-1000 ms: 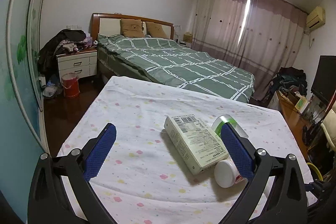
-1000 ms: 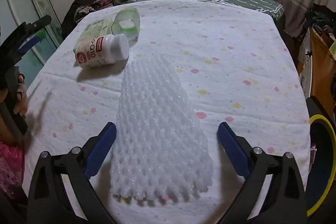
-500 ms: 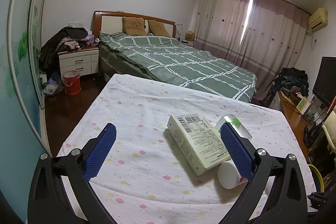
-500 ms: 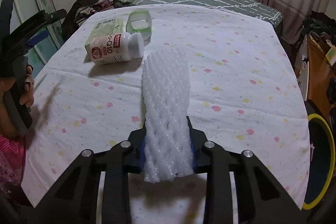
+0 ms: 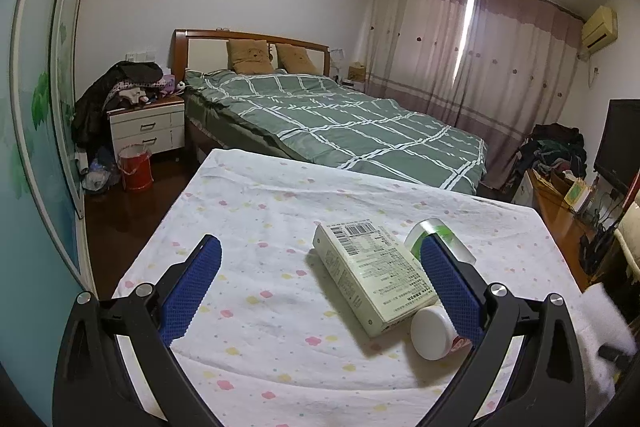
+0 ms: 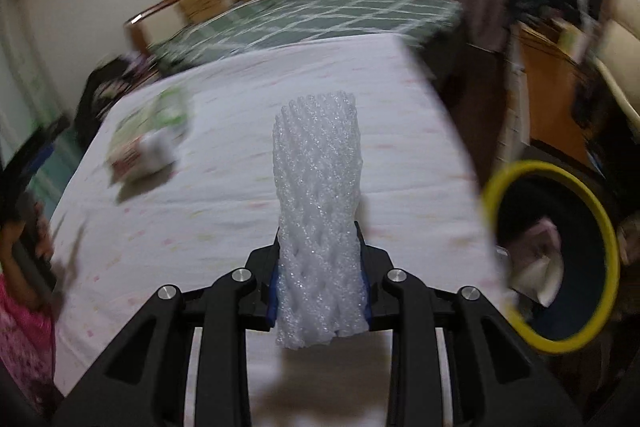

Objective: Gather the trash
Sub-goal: 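Carry the foam net sleeve over the bin and open the right gripper, then grasp the white red-labelled pill bottle with the left gripper and lift it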

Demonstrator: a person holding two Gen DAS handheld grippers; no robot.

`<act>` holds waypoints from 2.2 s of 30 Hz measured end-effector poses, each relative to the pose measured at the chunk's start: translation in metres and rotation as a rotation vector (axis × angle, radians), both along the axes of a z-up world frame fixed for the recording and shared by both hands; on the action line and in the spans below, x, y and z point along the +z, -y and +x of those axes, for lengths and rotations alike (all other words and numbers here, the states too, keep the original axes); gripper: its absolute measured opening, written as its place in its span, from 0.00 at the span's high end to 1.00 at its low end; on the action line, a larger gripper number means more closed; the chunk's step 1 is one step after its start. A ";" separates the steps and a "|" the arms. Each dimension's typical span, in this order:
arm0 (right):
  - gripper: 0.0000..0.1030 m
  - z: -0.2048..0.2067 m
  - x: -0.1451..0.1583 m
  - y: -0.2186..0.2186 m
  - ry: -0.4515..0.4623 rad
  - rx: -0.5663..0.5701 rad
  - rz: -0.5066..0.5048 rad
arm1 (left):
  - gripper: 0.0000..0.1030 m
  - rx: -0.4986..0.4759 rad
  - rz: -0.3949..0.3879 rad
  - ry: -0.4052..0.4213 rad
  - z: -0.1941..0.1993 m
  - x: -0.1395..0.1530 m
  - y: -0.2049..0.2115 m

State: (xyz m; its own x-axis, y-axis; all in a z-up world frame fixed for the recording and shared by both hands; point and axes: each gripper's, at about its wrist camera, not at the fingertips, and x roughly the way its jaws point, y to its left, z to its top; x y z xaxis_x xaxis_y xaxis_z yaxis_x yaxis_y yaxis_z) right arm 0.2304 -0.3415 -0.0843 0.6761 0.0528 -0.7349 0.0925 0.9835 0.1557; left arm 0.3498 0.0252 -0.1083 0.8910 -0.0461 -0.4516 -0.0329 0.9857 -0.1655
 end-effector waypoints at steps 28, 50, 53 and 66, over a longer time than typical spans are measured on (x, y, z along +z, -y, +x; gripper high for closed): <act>0.30 -0.055 -0.023 0.193 0.030 -0.539 -0.017 | 0.05 -0.007 0.069 -0.012 -0.001 -0.001 0.014; 0.20 -0.026 0.011 0.098 0.279 -0.375 -0.081 | 0.05 -0.002 0.099 -0.006 -0.026 0.010 0.052; 0.20 -0.027 0.013 0.095 0.302 -0.379 -0.095 | 0.05 -0.016 0.116 -0.031 -0.039 0.017 0.078; 0.15 -0.027 0.014 0.090 0.316 -0.344 -0.080 | 0.05 0.011 0.162 -0.243 -0.014 -0.018 0.165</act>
State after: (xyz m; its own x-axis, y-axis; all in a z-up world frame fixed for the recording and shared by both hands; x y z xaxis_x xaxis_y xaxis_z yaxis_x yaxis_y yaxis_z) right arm 0.2039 -0.4316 -0.0704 0.8356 -0.2620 -0.4828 0.3752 0.9141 0.1534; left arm 0.3358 -0.1398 -0.1266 0.7556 0.0534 -0.6529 -0.0635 0.9980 0.0081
